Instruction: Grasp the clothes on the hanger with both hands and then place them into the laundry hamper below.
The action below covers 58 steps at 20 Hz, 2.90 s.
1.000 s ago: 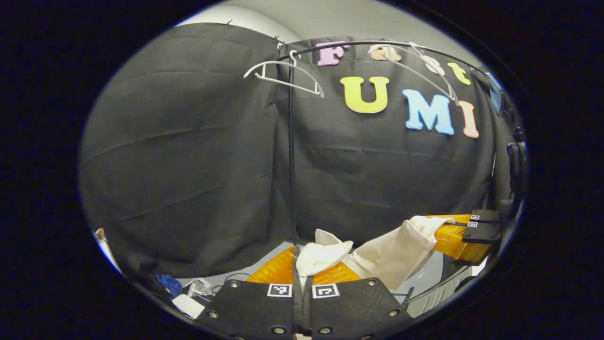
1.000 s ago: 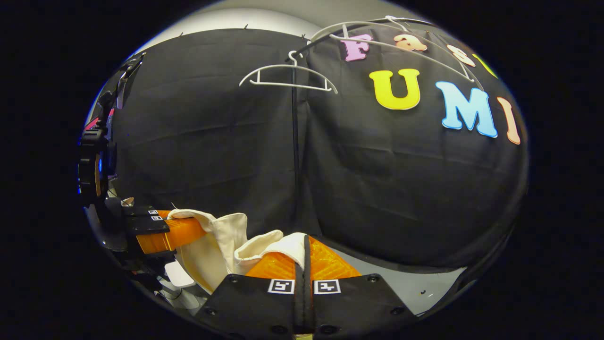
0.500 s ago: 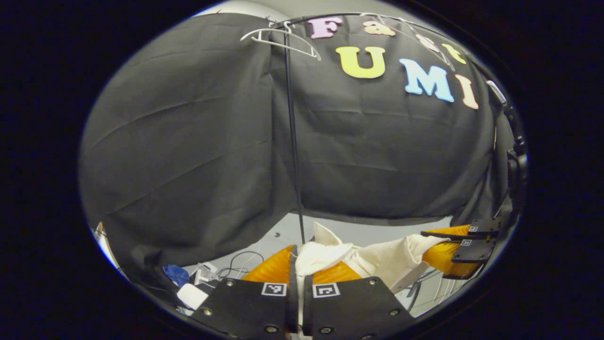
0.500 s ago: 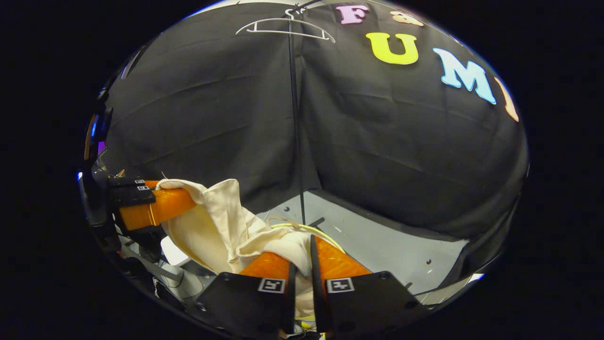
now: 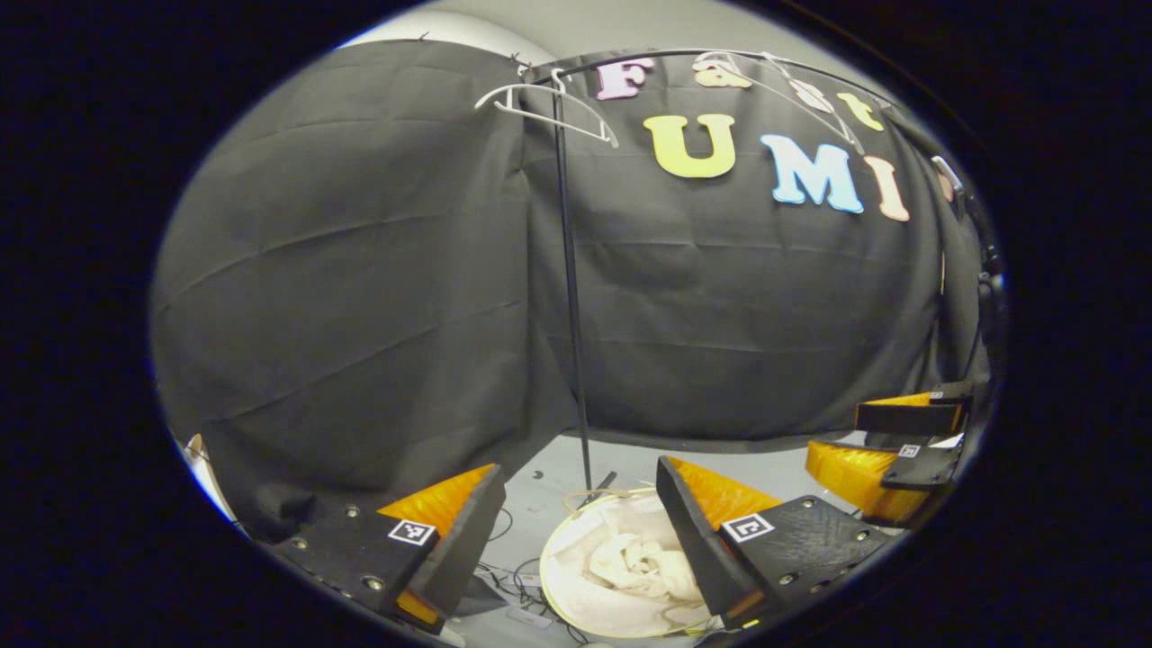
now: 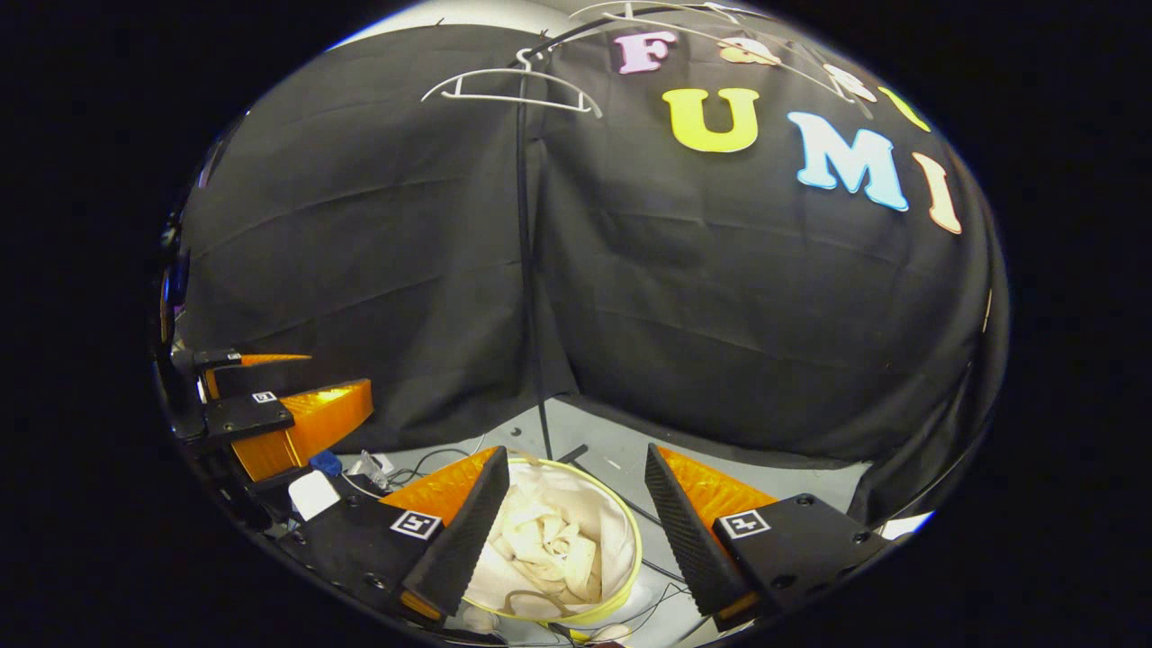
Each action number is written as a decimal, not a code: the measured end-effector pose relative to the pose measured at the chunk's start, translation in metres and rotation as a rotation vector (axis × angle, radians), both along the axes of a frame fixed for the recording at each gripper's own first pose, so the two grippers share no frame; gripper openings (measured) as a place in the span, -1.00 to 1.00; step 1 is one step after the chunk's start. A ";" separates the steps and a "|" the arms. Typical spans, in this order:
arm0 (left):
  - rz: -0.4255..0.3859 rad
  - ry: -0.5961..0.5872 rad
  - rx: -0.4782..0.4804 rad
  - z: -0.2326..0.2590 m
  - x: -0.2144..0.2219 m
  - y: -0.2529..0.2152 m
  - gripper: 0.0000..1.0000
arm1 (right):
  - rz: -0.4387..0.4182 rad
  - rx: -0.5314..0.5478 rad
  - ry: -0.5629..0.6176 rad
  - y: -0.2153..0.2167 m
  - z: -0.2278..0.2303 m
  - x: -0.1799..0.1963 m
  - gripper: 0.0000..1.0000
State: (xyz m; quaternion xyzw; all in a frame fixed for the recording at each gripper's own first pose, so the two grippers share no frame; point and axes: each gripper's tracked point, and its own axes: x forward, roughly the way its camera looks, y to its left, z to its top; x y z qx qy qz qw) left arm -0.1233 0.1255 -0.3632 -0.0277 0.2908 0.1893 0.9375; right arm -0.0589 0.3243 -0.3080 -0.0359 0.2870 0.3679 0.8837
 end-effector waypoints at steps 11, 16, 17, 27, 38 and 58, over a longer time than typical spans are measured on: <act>-0.160 -0.323 0.073 0.162 0.035 0.029 1.00 | -0.320 0.175 -0.298 -0.070 0.166 0.031 0.92; -0.298 -0.462 0.075 0.234 0.045 0.021 1.00 | -0.500 0.168 -0.387 -0.133 0.212 0.026 0.83; -0.324 -0.476 0.069 0.242 0.048 0.017 1.00 | -0.534 0.140 -0.412 -0.150 0.219 0.022 0.99; -0.385 -0.556 0.036 0.286 0.053 -0.001 1.00 | -0.653 0.085 -0.510 -0.200 0.251 0.000 0.93; -0.390 -0.539 0.043 0.288 0.065 0.006 1.00 | -0.708 0.091 -0.491 -0.208 0.255 0.012 0.96; -0.354 -0.557 0.053 0.302 0.071 0.022 1.00 | -0.803 0.110 -0.517 -0.244 0.274 0.009 0.95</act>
